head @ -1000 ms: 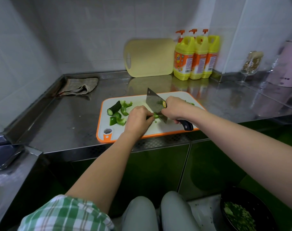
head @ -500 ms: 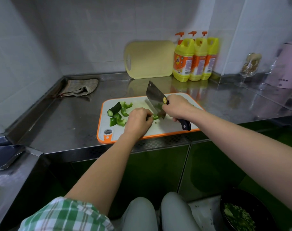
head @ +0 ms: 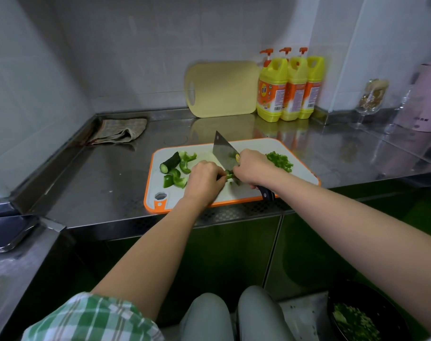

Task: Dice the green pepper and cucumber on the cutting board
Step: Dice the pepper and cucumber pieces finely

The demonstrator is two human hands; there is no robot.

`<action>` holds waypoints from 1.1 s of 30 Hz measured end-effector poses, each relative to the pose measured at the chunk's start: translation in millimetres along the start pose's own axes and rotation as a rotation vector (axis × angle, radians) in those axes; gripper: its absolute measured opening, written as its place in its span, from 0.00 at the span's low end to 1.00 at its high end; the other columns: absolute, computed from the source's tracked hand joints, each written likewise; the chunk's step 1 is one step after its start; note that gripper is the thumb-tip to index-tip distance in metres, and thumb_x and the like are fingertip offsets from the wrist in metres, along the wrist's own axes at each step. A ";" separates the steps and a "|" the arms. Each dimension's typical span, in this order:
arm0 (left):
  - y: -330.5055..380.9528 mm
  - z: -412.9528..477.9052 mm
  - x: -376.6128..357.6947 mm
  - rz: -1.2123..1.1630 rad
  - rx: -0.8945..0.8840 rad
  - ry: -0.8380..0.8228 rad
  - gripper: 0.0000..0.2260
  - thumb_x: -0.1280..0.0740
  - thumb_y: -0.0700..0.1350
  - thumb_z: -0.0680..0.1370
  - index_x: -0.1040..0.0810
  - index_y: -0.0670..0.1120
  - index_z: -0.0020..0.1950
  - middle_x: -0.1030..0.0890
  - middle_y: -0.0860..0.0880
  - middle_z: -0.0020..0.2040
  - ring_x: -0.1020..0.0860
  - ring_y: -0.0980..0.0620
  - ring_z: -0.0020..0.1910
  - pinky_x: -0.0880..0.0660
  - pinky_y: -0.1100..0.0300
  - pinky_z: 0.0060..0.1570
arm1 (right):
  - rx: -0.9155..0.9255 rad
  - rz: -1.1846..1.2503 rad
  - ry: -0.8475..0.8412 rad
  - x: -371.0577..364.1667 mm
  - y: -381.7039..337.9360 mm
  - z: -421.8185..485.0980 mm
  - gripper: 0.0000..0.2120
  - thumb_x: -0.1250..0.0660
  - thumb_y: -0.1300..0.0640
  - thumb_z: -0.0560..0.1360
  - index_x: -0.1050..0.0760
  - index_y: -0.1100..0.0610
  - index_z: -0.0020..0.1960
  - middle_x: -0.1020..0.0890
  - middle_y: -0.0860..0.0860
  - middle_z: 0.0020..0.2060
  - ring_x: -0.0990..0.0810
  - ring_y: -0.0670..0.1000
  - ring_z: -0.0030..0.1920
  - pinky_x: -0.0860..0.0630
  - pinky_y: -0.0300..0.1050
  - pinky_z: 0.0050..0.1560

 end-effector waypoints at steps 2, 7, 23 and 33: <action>-1.1 -1.7 1.6 -0.004 -0.018 -0.019 0.08 0.32 0.44 0.76 0.14 0.44 0.49 0.16 0.44 0.43 0.24 0.44 0.45 0.27 0.51 0.47 | 0.004 0.035 0.024 -1.5 1.9 2.0 0.11 0.42 0.60 0.79 0.34 0.59 0.37 0.25 0.56 0.31 0.24 0.54 0.25 0.30 0.41 0.25; -3.5 -3.9 3.6 -0.053 -0.010 -0.026 0.11 0.30 0.44 0.75 0.17 0.44 0.57 0.20 0.44 0.52 0.23 0.46 0.52 0.30 0.56 0.52 | 0.038 0.140 0.067 0.0 11.4 3.0 0.08 0.43 0.60 0.78 0.32 0.60 0.40 0.25 0.57 0.31 0.22 0.56 0.26 0.28 0.42 0.26; -2.3 -7.8 6.4 -0.014 0.093 0.032 0.10 0.29 0.48 0.73 0.18 0.46 0.52 0.22 0.48 0.46 0.26 0.48 0.52 0.30 0.56 0.45 | 0.042 0.099 -0.081 20.7 11.0 -13.7 0.08 0.43 0.61 0.78 0.33 0.61 0.41 0.22 0.61 0.34 0.24 0.56 0.28 0.30 0.41 0.27; -3.7 -6.8 5.6 -0.001 0.130 0.025 0.09 0.29 0.52 0.75 0.14 0.49 0.49 0.21 0.48 0.44 0.26 0.47 0.50 0.27 0.54 0.45 | 0.049 -0.022 -0.104 17.9 1.8 -8.4 0.07 0.43 0.62 0.77 0.30 0.63 0.43 0.25 0.58 0.27 0.27 0.54 0.23 0.32 0.37 0.23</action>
Point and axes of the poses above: each hand's wrist, its own z-axis towards the middle knuckle, its own x-axis out of the back of the hand, y = z × x, the point moved 1 cm from there along z, towards the middle knuckle
